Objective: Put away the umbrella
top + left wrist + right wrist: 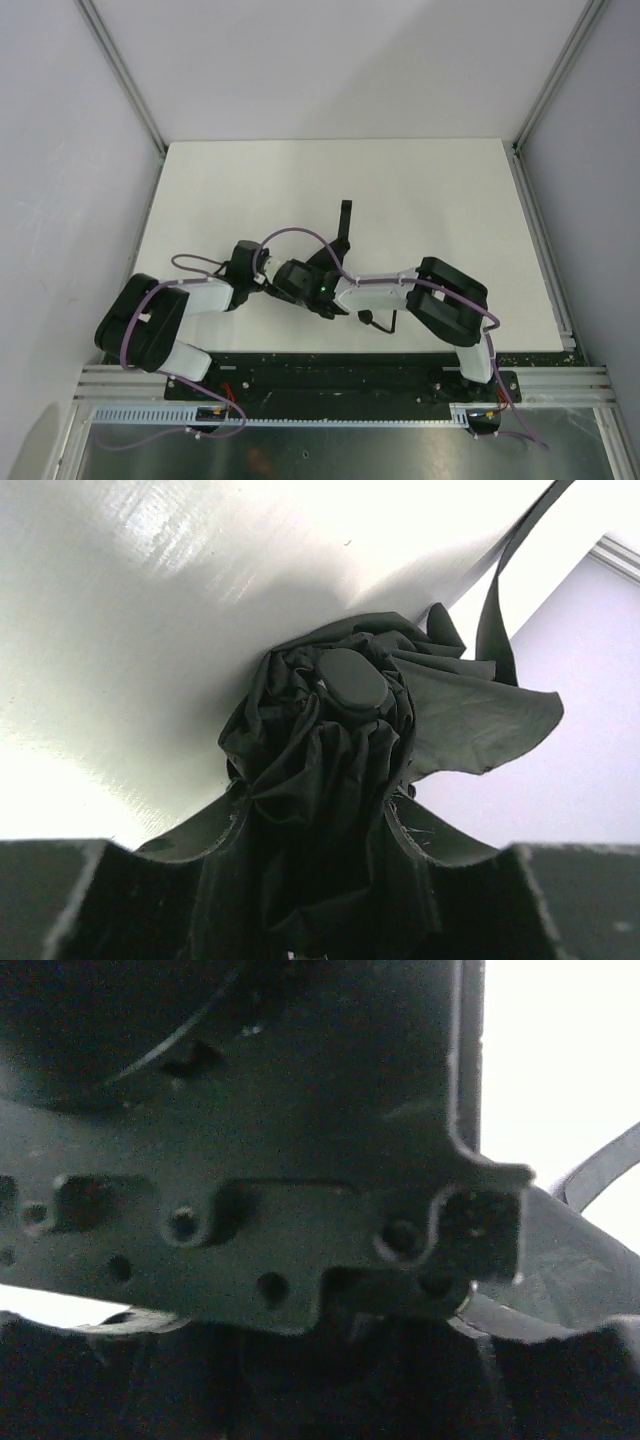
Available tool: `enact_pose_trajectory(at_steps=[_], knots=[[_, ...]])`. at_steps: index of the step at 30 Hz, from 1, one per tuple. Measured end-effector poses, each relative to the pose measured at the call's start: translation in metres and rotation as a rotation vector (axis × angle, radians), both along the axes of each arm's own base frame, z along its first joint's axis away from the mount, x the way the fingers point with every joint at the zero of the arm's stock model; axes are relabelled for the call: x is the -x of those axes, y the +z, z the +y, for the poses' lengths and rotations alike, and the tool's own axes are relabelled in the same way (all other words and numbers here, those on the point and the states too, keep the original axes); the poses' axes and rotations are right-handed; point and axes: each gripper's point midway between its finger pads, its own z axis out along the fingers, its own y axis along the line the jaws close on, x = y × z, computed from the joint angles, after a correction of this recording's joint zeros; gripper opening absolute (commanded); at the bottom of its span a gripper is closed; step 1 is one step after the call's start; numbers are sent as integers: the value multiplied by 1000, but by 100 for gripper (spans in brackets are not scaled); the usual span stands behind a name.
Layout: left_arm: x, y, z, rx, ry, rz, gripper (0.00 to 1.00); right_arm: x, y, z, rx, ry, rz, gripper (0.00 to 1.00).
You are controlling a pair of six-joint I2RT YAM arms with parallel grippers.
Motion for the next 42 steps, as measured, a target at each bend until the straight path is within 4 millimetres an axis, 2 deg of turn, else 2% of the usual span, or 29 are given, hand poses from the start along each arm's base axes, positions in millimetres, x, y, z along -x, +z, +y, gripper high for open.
enact_pose_trajectory(at_steps=[3, 4, 6, 7, 9, 11, 13, 15, 18, 23, 27, 32, 38, 42], knots=[[1, -1, 1, -7, 0, 10, 0, -4, -4, -3, -5, -18, 1, 10], [1, -1, 1, -11, -1, 14, 0, -5, -4, -3, -13, -27, 6, 5], [0, -1, 1, -21, -5, 15, 1, -5, -5, -4, -28, -22, 23, 1], [0, -1, 2, -27, -10, 14, 7, -6, -5, -4, -37, -18, 36, 1], [-3, 1, 1, -40, -14, 11, 31, -6, -7, -3, -81, -16, 89, 0], [-6, 1, 2, -59, -21, 9, 62, -7, -9, -2, -130, -11, 154, 0], [-8, 0, 6, -93, -34, -5, 87, -10, -10, 0, -195, -2, 232, 0], [-10, 2, 11, -104, -31, -12, 96, -13, -11, 1, -259, 2, 306, 0], [-22, 12, 24, -137, -18, -73, 99, -13, -17, 1, -342, 11, 432, 0], [-24, 18, 51, -182, 16, -121, 99, -13, -21, 3, -480, 26, 623, 0], [-24, 25, 59, -174, 28, -164, 99, -13, -19, 6, -582, 50, 758, 0], [-15, 22, 50, -141, -6, -172, 99, -14, -13, 3, -694, 70, 914, 0], [-10, 29, 25, -95, -58, -208, 99, 7, -12, 0, -726, 84, 1082, 0], [-5, 19, 13, -88, -83, -172, 99, 16, -11, -3, -736, 83, 1160, 0]])
